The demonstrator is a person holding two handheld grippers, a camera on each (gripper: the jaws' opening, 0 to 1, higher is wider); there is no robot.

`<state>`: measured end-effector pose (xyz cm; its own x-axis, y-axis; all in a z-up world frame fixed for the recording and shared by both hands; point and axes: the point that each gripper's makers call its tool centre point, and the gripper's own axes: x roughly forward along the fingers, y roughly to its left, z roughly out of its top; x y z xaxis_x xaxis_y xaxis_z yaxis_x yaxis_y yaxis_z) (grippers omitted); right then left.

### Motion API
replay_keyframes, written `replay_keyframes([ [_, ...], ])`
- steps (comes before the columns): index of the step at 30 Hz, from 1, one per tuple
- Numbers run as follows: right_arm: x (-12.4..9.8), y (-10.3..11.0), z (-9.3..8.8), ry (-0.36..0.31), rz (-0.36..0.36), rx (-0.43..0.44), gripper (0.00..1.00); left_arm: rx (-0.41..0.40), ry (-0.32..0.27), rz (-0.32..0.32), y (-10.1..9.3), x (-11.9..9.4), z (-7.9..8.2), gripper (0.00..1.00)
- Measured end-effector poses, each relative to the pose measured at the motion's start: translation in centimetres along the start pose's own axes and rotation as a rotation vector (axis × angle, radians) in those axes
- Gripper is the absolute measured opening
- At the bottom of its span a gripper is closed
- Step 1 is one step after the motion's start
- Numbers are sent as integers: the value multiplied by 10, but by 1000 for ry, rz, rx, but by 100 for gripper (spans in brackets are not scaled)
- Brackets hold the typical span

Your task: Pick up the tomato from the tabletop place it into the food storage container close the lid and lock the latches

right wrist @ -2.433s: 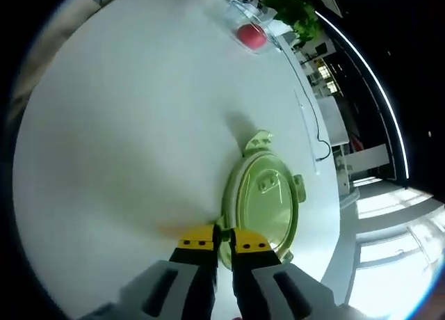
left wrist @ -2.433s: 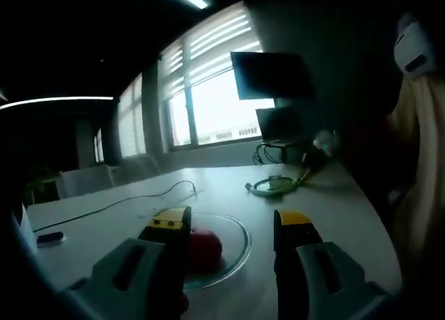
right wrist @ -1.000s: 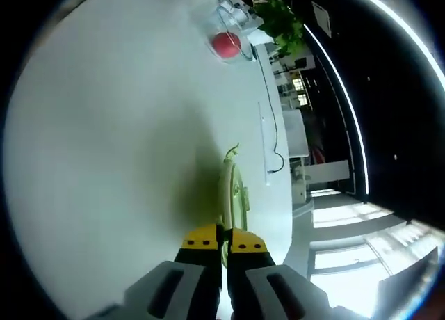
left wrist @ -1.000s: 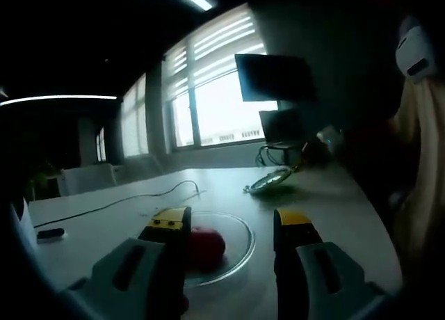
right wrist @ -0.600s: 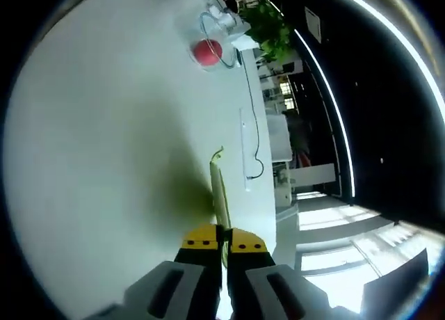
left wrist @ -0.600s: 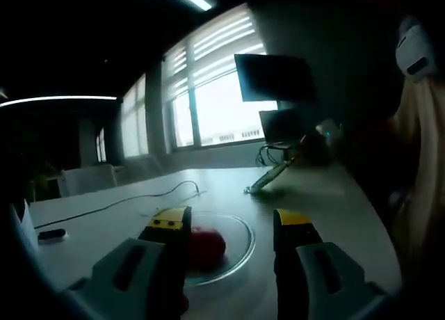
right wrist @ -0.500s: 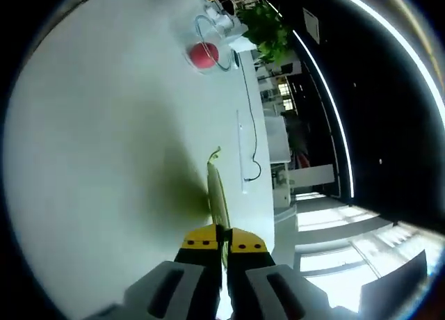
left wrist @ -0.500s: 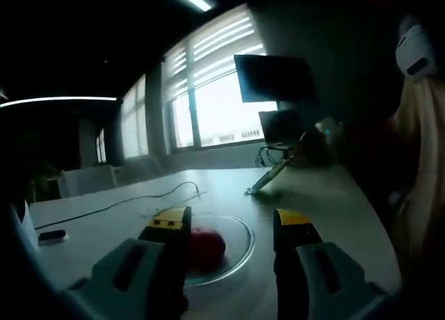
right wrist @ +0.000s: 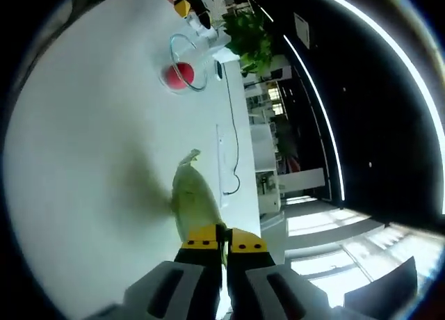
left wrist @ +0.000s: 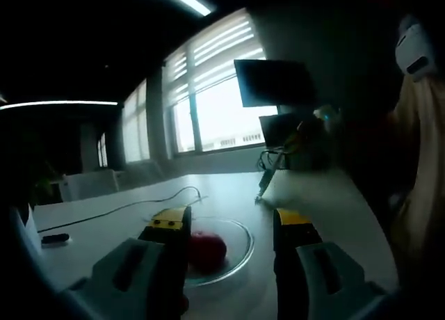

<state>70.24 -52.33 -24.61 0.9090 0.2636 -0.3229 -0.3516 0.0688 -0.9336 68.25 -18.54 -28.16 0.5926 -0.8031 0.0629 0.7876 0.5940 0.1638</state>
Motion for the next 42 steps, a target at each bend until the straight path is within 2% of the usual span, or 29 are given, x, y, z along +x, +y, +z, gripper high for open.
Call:
replay_keyframes([
  [6, -7, -16, 29, -41, -13, -6, 0, 3, -7, 3, 0, -4, 2, 40],
  [12, -13, -31, 69, -114, -36, -2, 0, 11, -14, 18, 3, -11, 5, 40],
  [14, -15, -34, 87, -157, -33, 7, 0, 9, -19, 24, 4, -14, 6, 39],
  [19, -17, -37, 121, -225, -10, 20, 0, 11, -27, 38, 5, -21, 8, 39],
  [26, -17, -34, 165, -293, 21, -39, 0, 17, -38, 51, 5, -31, 14, 39],
  [32, -16, -28, 190, -330, 50, -66, 0, 25, -31, 52, 2, -38, 13, 39],
  [42, -18, -22, 221, -364, 111, -129, 0, 31, -32, 63, 5, -46, 14, 39],
])
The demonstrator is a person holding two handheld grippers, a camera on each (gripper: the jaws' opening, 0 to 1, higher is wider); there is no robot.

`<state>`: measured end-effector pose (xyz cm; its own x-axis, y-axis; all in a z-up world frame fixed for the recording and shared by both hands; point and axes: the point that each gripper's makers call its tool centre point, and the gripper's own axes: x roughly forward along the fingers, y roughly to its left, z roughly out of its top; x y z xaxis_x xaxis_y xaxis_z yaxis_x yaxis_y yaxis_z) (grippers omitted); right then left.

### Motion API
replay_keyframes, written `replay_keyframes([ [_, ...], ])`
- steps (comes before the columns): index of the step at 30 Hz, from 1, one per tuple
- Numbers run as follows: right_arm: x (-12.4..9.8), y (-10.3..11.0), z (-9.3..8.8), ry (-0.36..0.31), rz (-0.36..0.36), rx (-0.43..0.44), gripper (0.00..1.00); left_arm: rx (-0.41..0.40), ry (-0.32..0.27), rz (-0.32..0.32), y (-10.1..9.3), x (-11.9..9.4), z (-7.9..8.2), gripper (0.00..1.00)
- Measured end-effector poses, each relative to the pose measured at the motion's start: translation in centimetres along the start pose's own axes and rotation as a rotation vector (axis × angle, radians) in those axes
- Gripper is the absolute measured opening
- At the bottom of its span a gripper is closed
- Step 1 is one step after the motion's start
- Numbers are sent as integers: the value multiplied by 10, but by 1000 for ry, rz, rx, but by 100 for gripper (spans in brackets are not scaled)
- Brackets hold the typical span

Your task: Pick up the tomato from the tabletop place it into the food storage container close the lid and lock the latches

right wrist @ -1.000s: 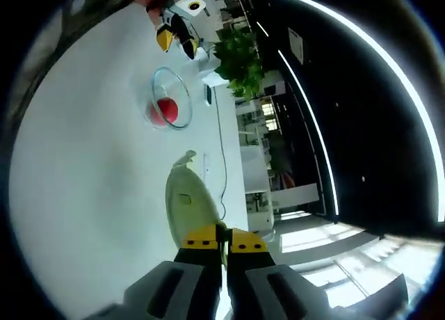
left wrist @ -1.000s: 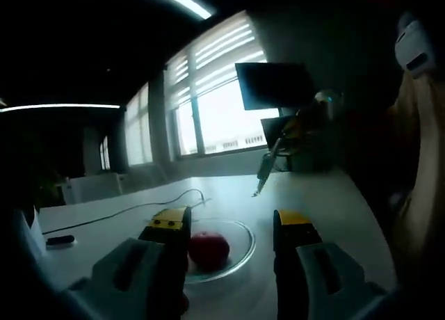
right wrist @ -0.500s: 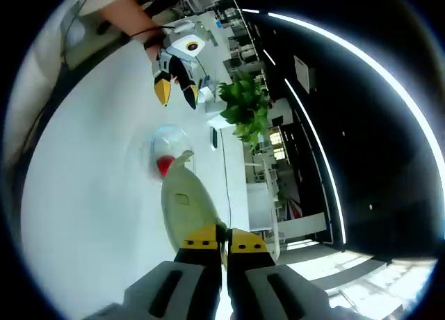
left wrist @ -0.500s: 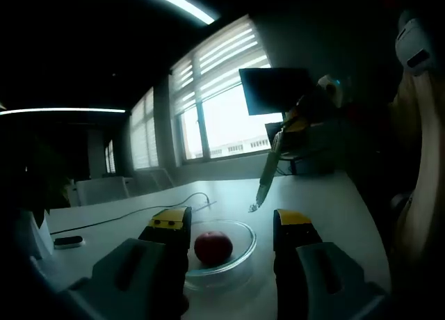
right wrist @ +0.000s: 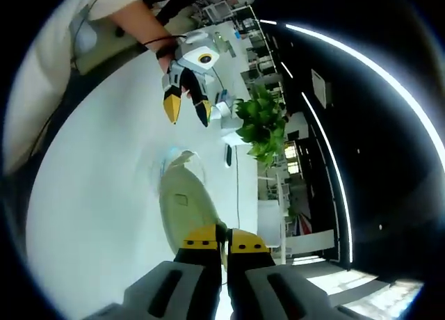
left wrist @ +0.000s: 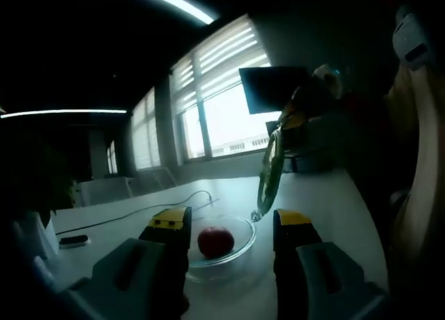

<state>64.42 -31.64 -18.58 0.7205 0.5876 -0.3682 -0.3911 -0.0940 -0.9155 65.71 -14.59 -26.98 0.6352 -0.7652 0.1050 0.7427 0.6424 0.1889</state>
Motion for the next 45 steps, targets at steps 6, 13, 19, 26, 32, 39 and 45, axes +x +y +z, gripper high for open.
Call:
replay_keyframes([
  [6, 6, -4, 16, -19, 38, -45, 0, -2, -10, 9, 4, -4, 2, 39],
  [13, 24, -10, 26, -28, 93, -107, 0, -2, -13, 12, 2, -8, 4, 39],
  [19, 42, -19, 28, -35, 118, -134, 0, 3, -3, 12, -1, -11, 3, 39],
  [26, 69, -30, 26, -41, 147, -141, 0, 1, 4, 15, -1, -16, 2, 39],
  [32, 90, -37, 27, -49, 186, -142, 0, -4, 9, 24, 1, -18, 0, 39],
  [39, 114, -42, 30, -57, 243, -150, 0, -10, 13, 33, 5, -22, -3, 39],
  [45, 134, -43, 33, -67, 293, -155, 0, -16, 19, 44, 11, -26, -7, 39],
])
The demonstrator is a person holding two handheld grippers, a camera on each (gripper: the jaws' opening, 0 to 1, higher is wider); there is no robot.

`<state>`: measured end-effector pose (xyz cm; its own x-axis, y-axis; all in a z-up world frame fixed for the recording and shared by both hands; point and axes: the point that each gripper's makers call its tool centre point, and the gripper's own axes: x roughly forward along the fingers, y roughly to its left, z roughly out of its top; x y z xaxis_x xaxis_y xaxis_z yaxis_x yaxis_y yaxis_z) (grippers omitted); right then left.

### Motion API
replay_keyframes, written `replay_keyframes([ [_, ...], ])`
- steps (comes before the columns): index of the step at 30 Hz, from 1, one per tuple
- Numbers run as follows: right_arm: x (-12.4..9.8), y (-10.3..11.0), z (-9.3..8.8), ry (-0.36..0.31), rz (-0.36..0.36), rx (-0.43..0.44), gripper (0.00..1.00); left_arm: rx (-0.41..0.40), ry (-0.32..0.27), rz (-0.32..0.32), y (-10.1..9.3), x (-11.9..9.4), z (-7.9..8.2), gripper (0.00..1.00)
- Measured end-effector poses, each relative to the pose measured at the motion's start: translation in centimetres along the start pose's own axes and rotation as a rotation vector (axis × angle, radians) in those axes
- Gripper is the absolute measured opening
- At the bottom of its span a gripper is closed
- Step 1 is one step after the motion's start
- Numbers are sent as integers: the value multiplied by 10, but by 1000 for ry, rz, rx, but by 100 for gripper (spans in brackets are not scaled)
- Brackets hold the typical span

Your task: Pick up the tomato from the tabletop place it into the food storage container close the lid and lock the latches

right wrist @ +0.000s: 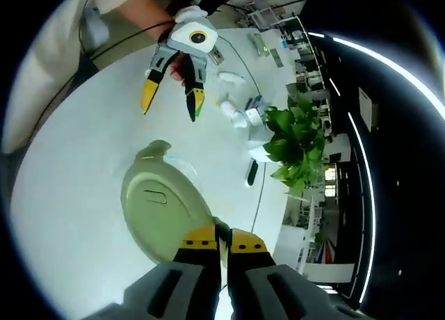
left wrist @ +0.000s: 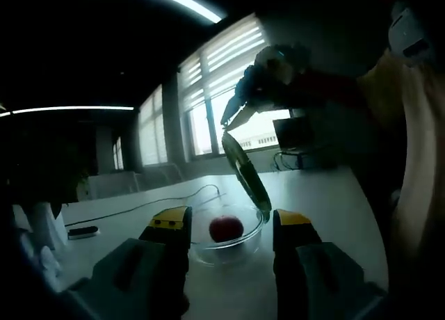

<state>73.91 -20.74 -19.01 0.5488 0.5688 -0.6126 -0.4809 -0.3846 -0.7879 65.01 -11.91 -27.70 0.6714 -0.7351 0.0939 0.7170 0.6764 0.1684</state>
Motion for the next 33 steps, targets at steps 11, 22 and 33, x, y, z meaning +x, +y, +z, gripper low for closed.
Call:
replay_keyframes([
  [11, 42, -8, 10, -24, 109, -27, 0, -8, 5, 24, 11, -7, -4, 39],
  [22, 92, -5, 16, -53, 204, -55, 0, -14, 32, 43, 23, -14, -13, 39],
  [33, 121, 6, 20, -70, 264, -64, 0, -23, 50, 68, 35, -20, -23, 39],
])
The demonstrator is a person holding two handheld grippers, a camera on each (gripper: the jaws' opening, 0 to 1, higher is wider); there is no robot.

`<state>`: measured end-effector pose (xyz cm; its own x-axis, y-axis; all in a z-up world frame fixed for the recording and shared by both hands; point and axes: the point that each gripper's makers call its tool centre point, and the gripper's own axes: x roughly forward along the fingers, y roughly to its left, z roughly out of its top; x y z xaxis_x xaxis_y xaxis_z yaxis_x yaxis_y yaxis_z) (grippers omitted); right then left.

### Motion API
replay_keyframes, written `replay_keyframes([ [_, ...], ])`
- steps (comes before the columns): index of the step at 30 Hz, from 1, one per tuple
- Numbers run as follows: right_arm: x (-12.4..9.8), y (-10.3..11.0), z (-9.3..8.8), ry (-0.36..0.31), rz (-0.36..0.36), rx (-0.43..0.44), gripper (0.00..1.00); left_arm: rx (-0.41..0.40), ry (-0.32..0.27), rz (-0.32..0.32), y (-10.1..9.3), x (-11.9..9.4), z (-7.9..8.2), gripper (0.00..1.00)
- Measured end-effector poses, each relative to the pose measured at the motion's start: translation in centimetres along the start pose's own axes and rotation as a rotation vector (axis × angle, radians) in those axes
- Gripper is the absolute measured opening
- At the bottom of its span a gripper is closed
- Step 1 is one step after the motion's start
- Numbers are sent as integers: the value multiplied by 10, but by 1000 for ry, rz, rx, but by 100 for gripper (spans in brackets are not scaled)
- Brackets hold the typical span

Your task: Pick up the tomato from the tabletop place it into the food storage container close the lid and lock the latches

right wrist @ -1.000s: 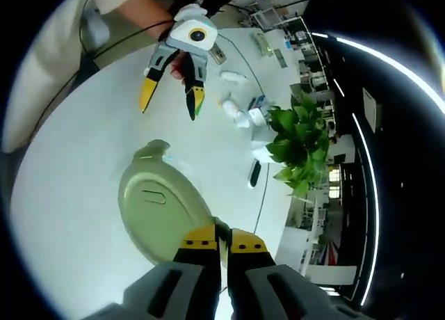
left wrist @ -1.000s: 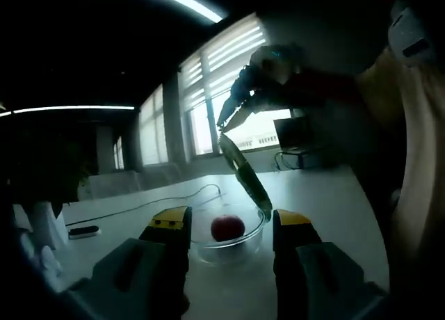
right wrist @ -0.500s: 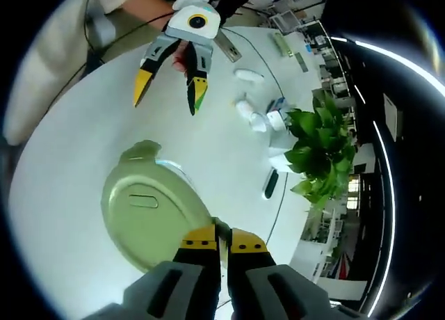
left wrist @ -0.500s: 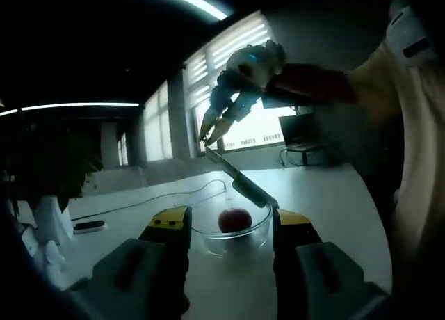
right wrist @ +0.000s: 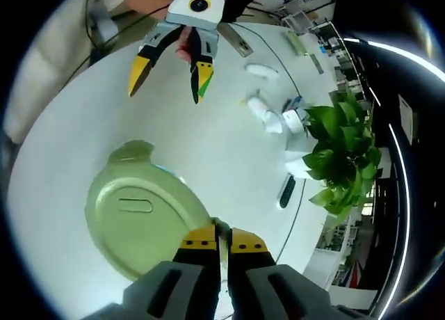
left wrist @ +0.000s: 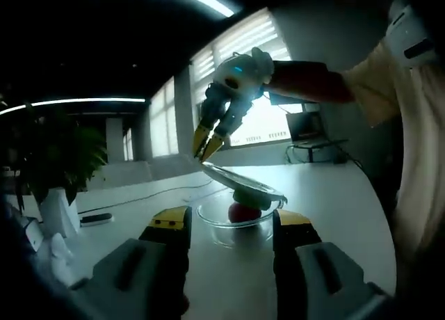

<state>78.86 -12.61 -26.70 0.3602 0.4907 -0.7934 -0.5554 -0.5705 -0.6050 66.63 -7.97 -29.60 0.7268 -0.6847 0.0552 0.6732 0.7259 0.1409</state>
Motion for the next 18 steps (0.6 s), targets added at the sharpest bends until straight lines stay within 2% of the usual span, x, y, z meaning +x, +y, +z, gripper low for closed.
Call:
replay_keyframes([
  [12, 35, 7, 1, -6, 75, -14, 0, -5, 8, 12, 6, -2, -5, 39],
  [18, 50, 12, -1, -10, 106, -13, 0, -1, 11, 22, 1, 1, -1, 39],
])
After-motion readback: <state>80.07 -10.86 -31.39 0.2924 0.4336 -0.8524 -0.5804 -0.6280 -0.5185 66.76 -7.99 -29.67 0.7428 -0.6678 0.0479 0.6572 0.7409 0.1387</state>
